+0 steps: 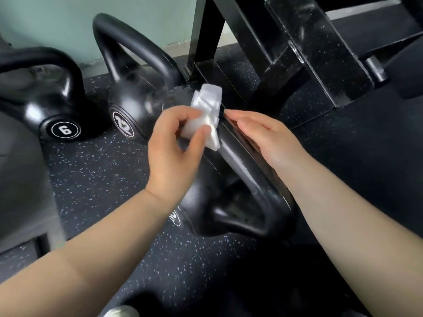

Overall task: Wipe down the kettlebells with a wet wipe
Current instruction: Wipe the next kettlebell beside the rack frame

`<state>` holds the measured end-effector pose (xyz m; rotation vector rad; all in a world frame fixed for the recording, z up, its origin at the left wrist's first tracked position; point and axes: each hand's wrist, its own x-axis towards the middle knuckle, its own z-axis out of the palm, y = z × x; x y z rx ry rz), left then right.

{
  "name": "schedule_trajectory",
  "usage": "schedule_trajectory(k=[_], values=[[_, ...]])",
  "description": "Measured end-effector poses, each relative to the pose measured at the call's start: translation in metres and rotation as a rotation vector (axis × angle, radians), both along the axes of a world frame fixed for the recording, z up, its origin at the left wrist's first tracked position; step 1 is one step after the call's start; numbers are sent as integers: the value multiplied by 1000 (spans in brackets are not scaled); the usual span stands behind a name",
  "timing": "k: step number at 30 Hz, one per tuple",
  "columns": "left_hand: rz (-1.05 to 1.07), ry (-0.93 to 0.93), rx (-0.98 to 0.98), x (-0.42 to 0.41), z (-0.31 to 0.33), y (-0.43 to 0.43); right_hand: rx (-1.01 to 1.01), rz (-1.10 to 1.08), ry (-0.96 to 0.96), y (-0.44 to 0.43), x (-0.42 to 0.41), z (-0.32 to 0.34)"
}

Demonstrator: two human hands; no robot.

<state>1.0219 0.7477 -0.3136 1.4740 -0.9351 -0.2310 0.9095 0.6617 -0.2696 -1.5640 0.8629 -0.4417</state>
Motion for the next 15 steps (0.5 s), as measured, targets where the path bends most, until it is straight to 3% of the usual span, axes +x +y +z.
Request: schedule_trajectory(k=[2,6,10,12,15], values=[[-52,-72,-57,-17,-3,6,25,-12,-13,-2,1,-1],[-240,-513,-151,-37,-20,16,59,44,-51,-5,1,-2],[-273,-780,-240,-39,-37,24,-2,37,-7,-3,-3,-2],[-278,-839,-265,-31,-35,22,-30,37,9,-3,-2,-2],[-186,-783,-231,-5,-23,7,8,26,-12,-3,1,-1]])
